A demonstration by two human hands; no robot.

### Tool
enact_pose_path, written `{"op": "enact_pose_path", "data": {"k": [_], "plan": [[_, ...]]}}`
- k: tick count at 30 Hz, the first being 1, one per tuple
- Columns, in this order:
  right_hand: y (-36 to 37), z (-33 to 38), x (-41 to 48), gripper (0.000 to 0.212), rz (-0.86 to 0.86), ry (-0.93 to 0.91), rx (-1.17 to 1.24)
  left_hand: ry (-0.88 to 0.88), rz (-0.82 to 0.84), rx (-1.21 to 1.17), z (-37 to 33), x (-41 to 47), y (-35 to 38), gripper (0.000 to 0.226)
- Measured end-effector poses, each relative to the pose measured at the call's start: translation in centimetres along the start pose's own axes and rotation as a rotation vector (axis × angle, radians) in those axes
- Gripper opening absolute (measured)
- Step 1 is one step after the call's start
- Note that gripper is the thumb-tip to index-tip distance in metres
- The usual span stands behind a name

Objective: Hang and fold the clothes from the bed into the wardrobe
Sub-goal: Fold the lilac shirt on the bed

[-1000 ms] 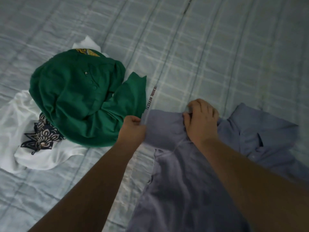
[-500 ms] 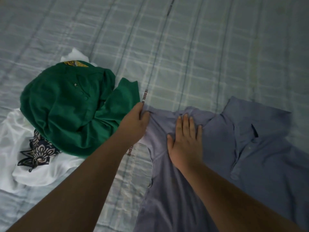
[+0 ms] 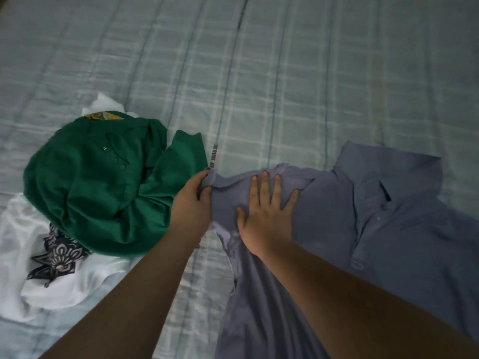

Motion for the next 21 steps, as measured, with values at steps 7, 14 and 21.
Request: {"op": "enact_pose_path", "data": {"k": [7,14,21], "plan": [[-4.9,-5.5,-3.8,0.067,-0.073,-0.029,0.132,0.022,-0.054,-0.125,-4.4,-3.6,1.8,0.038],[-7.0,-16.0,-9.3,0.066,-0.003,0.109,-0.014,0.278,0.333,0.175,-11.1,-10.4,11.7,0.057],[-8.0,-17.2,-9.4,0.058,-0.105,0.001,0.180,0.365,0.389,0.346,-12.9,-12.8,14.1,0.051]]}}
Point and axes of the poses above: each hand's wrist, its own x-axis towards the middle knuckle, its own y-axis out of the palm, z = x × y, the point moved 8 cm from there along x, towards the middle knuckle, and after that the axes turned 8 degrees about x, right-handed, at the moved point
